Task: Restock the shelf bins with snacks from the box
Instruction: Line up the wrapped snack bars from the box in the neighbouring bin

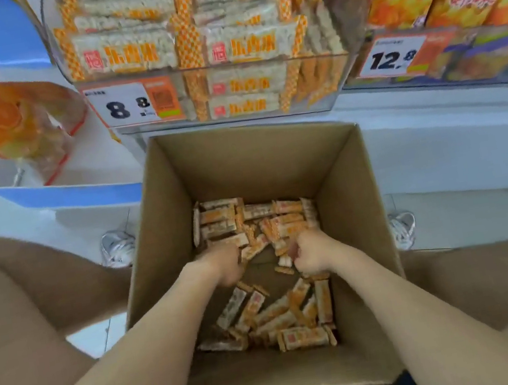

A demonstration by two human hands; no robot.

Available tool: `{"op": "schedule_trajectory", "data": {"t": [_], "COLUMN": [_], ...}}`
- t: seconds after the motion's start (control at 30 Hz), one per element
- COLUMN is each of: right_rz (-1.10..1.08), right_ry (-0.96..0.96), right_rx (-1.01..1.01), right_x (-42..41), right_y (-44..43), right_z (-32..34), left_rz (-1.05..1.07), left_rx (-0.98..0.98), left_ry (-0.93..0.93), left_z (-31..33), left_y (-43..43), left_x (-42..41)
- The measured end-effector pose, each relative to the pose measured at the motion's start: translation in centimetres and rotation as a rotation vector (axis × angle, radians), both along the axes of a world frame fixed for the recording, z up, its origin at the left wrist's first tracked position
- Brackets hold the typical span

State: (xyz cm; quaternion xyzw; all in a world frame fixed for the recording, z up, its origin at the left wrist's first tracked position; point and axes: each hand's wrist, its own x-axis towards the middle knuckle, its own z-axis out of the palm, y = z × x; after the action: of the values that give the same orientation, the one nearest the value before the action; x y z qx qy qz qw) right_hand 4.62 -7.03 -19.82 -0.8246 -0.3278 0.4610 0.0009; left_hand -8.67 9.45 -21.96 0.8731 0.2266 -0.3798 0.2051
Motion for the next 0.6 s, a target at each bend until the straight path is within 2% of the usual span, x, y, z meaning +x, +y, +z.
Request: {"op": "schedule_trajectory", "data": {"t": [0.13,0.23,0.33,0.5,0.6], "right_rz": [0.048,0.140,0.235,0.477,0.518], "right_ry": [0.133,0.115,0.143,0.044,0.034], "right_rx": [-0.106,-0.074,-0.142,-0.194,-0.186], "right_x": [-1.5,-3.2,-4.6,-5.4,-5.4], "right_y": [0.2,0.6,0.0,0.0,0.4], "right_z": [-5.1,-7.8,-9.9,-10.7,-10.3], "left_rz": [0.077,0.202,0.295,0.213,0.151], "left_rx": [0.023,0.009,-0.043,0.083,0.135], "left_ry": [-0.004,-0.036,-0.032,-0.018,-0.041], "left_z": [-5.3,-7.9,-9.7,-11.0,-11.5], "left_y": [0.7,1.2,1.3,0.8,0.4], "left_x": [-0.7,-0.9,-1.3,-1.5,-1.7]}}
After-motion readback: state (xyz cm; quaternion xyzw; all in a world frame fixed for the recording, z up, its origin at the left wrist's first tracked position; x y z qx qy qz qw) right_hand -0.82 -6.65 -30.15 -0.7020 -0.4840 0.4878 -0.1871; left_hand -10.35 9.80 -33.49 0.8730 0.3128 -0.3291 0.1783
